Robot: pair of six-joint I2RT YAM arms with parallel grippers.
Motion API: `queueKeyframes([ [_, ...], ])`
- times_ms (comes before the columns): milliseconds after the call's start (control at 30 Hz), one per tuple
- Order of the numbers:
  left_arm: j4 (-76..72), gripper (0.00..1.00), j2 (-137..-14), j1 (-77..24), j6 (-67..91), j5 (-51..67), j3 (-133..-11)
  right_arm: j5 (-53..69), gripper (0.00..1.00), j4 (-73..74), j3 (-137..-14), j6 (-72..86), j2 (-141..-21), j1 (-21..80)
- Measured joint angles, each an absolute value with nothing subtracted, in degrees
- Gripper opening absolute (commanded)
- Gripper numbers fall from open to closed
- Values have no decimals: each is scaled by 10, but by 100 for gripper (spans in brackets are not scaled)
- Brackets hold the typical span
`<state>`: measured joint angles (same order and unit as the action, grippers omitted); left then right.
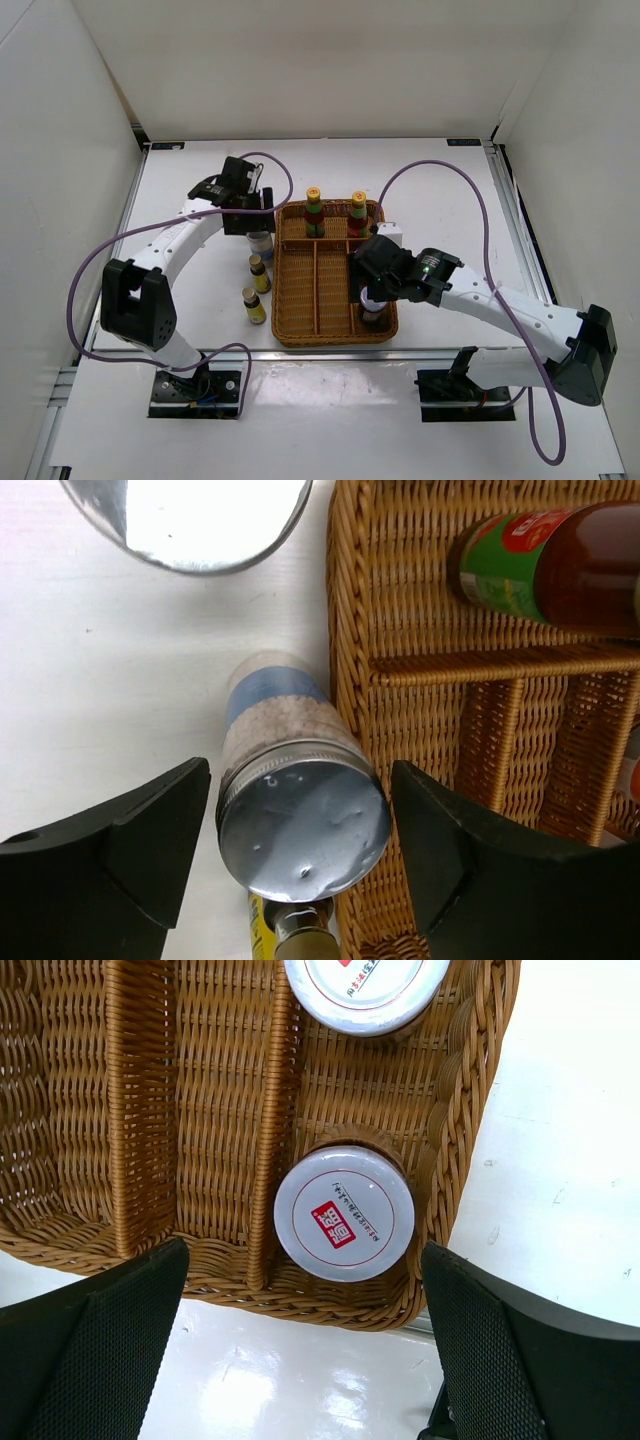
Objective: Organize the condiment bottles
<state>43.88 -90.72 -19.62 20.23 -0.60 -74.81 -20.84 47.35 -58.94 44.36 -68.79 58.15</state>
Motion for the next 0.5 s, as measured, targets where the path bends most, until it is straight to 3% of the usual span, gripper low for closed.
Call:
queueKeyframes([
  [133, 454, 93, -907, -196, 202, -7, -748, -209, 100, 474, -589, 443, -688, 582],
  [300, 470, 93, -907, -196, 199, -10, -748, -209, 100, 474, -589, 443, -691, 581],
  [500, 478, 69, -907, -196, 196, -11, -748, -208, 100, 474, -589, 443, -694, 581],
])
